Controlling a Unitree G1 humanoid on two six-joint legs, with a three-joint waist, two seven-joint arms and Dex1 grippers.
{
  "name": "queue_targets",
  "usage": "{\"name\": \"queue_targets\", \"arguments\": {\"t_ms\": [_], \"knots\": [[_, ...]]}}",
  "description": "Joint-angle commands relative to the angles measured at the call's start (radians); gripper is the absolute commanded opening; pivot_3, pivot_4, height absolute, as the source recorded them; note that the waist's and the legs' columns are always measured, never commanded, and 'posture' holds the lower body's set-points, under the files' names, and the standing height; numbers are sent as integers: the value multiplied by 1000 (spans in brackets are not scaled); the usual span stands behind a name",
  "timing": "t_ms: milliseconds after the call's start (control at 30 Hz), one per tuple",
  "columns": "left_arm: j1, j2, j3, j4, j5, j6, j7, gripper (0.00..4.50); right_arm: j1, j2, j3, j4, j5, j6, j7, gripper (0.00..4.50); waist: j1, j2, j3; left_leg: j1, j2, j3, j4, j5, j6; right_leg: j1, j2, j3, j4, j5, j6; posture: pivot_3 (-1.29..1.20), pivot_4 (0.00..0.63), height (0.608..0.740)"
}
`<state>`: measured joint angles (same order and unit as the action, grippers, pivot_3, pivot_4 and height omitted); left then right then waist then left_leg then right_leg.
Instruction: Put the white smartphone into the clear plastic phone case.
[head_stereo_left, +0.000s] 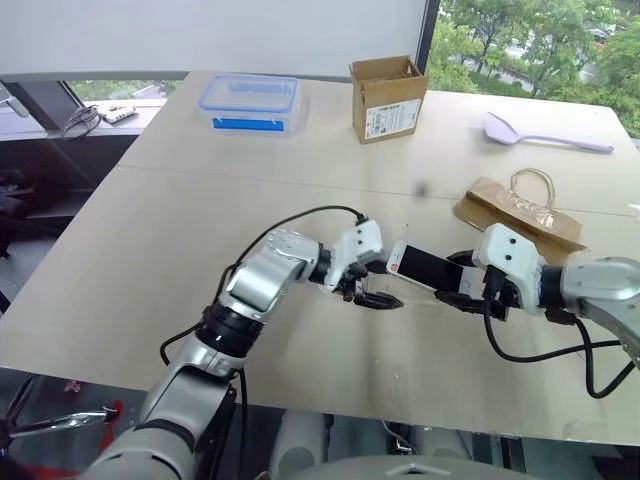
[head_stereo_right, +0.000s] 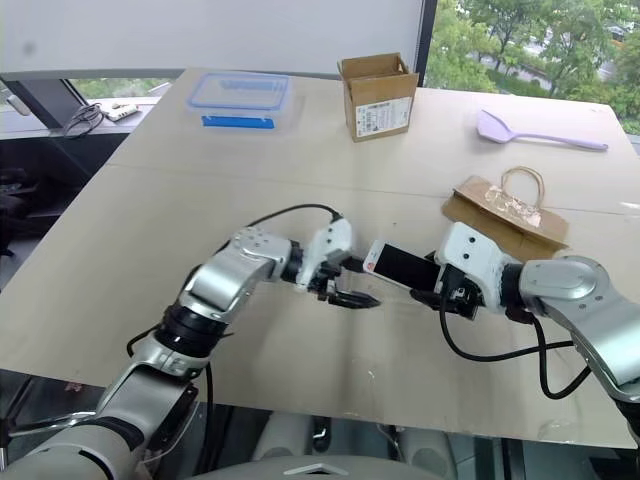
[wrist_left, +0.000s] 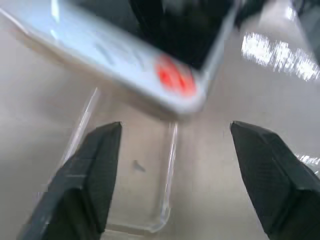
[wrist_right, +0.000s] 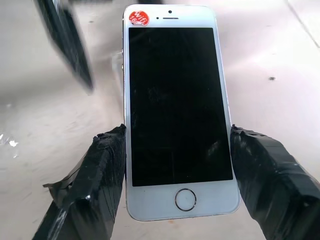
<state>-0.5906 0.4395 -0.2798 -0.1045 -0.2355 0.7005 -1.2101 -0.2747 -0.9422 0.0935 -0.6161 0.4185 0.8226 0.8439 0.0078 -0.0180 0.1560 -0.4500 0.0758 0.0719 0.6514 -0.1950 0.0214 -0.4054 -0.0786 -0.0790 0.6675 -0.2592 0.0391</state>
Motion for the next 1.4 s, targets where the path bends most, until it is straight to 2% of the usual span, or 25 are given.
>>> {"name": "queue_targets", "arguments": {"t_ms": [33, 200, 333, 567, 800, 1133, 1233, 1367, 1400], "knots": [[82, 83, 121, -124, -99, 34, 6, 3233, -71, -24, 74, 89, -78, -122, 78, 2768, -5, 0, 0, 1, 0, 0, 0, 0, 0, 0, 0, 1, 1, 0, 0, 0, 150, 740], [216, 187, 150, -131, -74, -71, 43, 3233, -167, -12, 184, 242, -174, -264, 191, 2768, -3, 1, 1, 1, 0, 2, 0, 0, 0, 0, 0, 1, 1, 0, 0, 0, 150, 740], [301, 168, 202, -152, -103, -122, 111, 3233, -258, 20, 280, 377, -267, -381, 279, 2768, 5, 2, 1, 1, 0, 3, 0, 0, 0, 0, 0, 1, 1, 0, 0, 0, 150, 740], [380, 158, 215, -151, -101, -220, 162, 3233, -283, 27, 319, 414, -334, -442, 364, 2768, 6, 2, 1, 1, 0, 3, 0, 0, 0, 0, -1, 0, 1, 0, 0, 0, 150, 740], [408, 161, 216, -132, -128, -286, 139, 3233, -292, 54, 302, 422, -356, -365, 373, 2768, 6, 2, 1, 1, 0, 3, 0, 0, 0, -1, -1, 0, 3, 0, 0, 0, 150, 740], [341, 153, 183, -158, -148, -230, 168, 3233, -272, 42, 280, 375, -354, -261, 358, 2768, 7, 2, 1, 1, 0, 3, 1, 0, 0, 0, -1, 0, 3, 0, 0, 0, 150, 740], [320, 153, 163, -138, -134, -223, 168, 2417, -270, 43, 275, 365, -352, -229, 344, 2768, 6, 2, 1, 1, 0, 3, 1, 0, 0, -1, -1, 0, 3, 0, 0, 0, 150, 740], [298, 151, 133, -113, -113, -214, 181, 396, -270, 46, 256, 351, -335, -194, 334, 2768, 6, 2, 1, 1, 0, 3, 1, 0, 0, -1, -1, 0, 3, 0, 0, 0, 150, 740], [293, 150, 119, -98, -98, -222, 182, 37, -271, 47, 252, 345, -330, -181, 333, 2768, 6, 2, 1, 1, 0, 3, 1, 0, 0, -1, -1, 0, 3, 0, 0, 0, 150, 740]]}}
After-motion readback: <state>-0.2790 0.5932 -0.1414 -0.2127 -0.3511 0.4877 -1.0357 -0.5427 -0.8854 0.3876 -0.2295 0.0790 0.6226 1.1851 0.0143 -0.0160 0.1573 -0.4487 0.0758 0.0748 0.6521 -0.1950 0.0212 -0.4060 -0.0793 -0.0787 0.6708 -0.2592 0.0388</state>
